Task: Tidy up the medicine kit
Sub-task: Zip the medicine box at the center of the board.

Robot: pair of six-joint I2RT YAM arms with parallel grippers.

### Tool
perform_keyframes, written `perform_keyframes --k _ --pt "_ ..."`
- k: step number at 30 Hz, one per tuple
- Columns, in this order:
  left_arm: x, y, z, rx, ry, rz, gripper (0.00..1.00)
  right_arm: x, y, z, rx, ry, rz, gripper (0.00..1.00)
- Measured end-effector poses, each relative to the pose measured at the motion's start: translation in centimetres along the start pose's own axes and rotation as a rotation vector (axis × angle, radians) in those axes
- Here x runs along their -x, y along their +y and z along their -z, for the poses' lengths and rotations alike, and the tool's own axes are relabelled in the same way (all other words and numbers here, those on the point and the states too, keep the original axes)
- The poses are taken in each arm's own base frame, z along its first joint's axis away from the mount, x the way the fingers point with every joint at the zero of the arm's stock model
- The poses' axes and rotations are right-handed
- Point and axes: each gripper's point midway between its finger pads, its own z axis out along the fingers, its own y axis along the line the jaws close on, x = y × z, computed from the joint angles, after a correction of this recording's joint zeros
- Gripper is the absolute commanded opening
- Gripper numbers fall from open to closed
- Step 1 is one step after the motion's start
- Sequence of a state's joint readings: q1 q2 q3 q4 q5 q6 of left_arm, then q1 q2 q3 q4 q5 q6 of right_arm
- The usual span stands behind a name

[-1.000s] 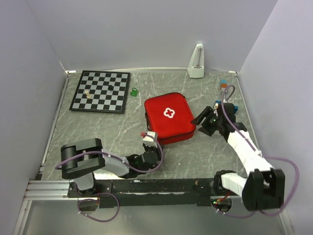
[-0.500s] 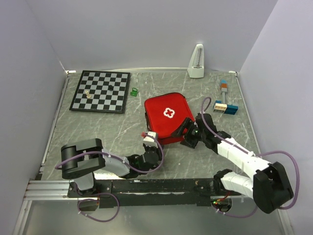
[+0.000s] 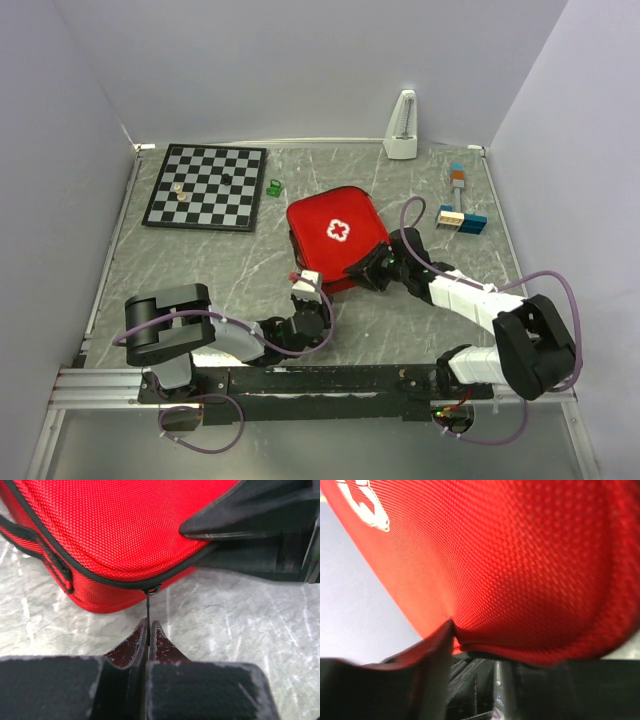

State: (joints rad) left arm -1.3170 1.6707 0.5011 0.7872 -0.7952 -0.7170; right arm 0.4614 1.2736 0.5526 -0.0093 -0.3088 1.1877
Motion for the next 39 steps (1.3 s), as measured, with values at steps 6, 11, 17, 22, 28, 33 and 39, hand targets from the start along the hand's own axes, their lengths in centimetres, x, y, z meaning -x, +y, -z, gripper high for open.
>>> perform_keyframes --k 6,11,17,22,28,33,39 --pt "-0.2 0.7 0.2 0.014 -0.004 -0.010 0.01 -0.2 1.4 -0.3 0.033 0.028 -0.008 0.00" --pt "-0.1 0.6 0.5 -0.004 -0.002 -0.001 0.01 0.1 1.2 0.2 0.003 0.030 0.032 0.00" --pt "0.2 -1.1 1.1 -0.070 0.009 0.031 0.01 1.0 -0.1 1.6 -0.022 0.062 0.047 0.00" --pt "1.0 -2.1 1.4 -0.109 0.000 0.065 0.01 1.4 -0.9 2.8 -0.015 0.108 0.012 0.00" --pt "0.6 -2.1 1.8 -0.109 0.014 0.080 0.01 1.2 -1.8 3.4 0.004 0.139 -0.023 0.00" --pt "0.2 -2.0 1.9 -0.082 0.023 0.110 0.01 0.8 -2.2 3.7 0.023 0.146 -0.040 0.00" --pt "0.8 -1.9 2.3 -0.051 0.021 0.191 0.01 0.7 -1.9 4.1 0.042 0.145 -0.040 0.00"
